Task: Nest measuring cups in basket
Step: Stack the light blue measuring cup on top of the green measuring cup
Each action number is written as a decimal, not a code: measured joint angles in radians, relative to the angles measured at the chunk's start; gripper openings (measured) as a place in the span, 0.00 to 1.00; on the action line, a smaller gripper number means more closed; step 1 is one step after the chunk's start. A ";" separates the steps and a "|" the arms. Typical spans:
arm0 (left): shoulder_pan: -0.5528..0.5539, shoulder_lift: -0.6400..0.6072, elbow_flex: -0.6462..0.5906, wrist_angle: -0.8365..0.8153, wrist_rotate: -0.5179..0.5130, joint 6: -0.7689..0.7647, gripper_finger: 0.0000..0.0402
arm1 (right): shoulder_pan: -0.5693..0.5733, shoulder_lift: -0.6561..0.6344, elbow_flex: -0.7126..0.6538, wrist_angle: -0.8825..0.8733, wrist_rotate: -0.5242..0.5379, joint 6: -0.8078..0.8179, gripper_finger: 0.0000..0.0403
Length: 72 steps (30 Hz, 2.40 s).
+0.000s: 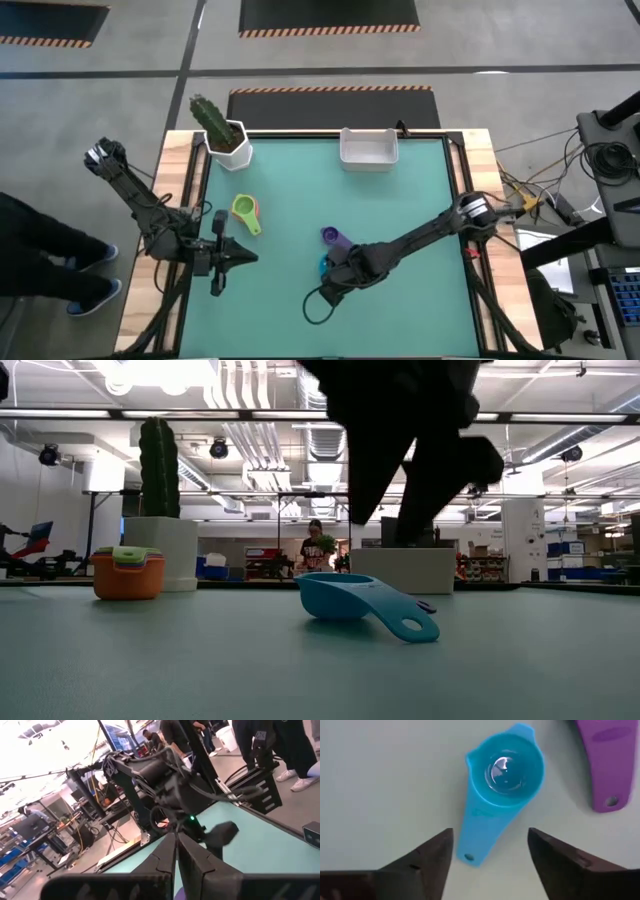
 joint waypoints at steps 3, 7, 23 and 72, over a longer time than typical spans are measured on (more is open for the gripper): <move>0.000 0.001 -0.001 -0.001 0.000 0.003 0.00 | 0.000 0.038 0.000 0.010 -0.007 0.015 0.67; 0.000 0.002 -0.001 -0.001 0.000 0.005 0.00 | 0.002 0.067 0.004 0.017 -0.008 0.026 0.73; 0.000 0.008 0.000 -0.003 0.000 0.008 0.00 | 0.002 0.074 0.007 0.052 0.025 0.040 0.75; 0.000 0.004 0.000 0.041 -0.004 0.034 0.00 | -0.054 0.135 0.143 0.079 0.063 -0.079 0.44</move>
